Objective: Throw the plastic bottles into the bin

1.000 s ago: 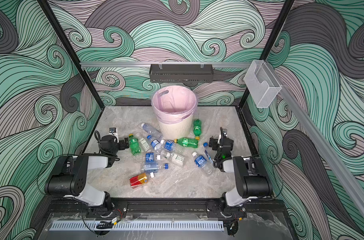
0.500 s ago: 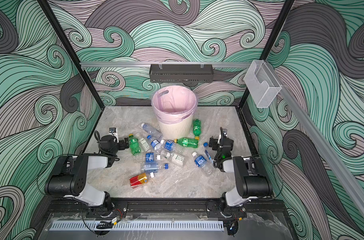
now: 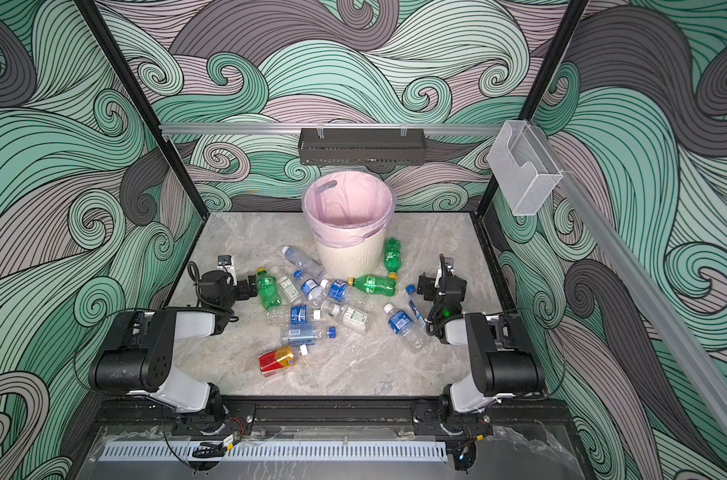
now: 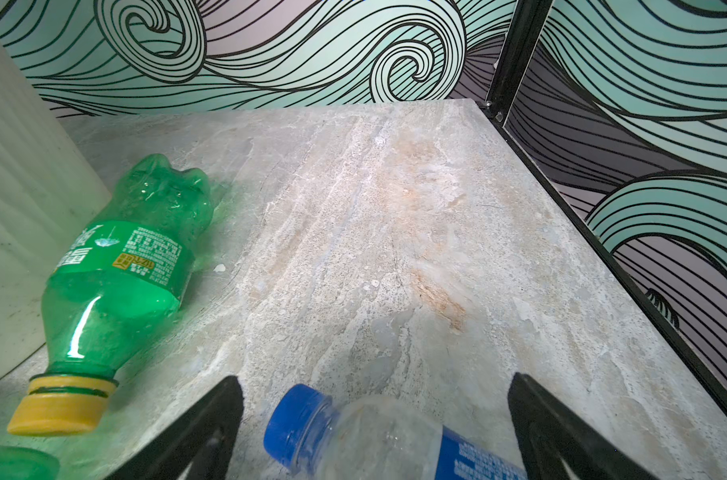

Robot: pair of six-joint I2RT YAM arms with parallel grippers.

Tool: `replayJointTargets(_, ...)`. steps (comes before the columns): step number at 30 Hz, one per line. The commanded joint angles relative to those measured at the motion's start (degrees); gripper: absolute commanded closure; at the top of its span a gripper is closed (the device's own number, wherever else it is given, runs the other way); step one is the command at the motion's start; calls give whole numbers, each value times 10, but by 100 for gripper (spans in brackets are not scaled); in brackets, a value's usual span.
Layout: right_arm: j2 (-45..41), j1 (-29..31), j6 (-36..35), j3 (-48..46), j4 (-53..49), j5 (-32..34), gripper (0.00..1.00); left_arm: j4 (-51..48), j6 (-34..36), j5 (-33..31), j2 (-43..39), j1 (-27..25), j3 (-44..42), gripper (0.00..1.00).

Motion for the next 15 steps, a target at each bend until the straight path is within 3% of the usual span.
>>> replayJointTargets(1, -5, 3, -8, 8, 4, -5, 0, -8, 0, 10, -11, 6, 14, 1)
replayJointTargets(7, -14, 3, -7, 6, 6, -1, 0, -17, -6, -11, -18, 6, 19, 1)
replayJointTargets(11, -79, 3, -14, 53, -138, -9, 0, -145, -24, -36, -63, 6, 68, 1)
replayJointTargets(15, -152, 4, -16, 90, -274, 14, 0, -191, -29, -38, -128, 0, 68, 1)
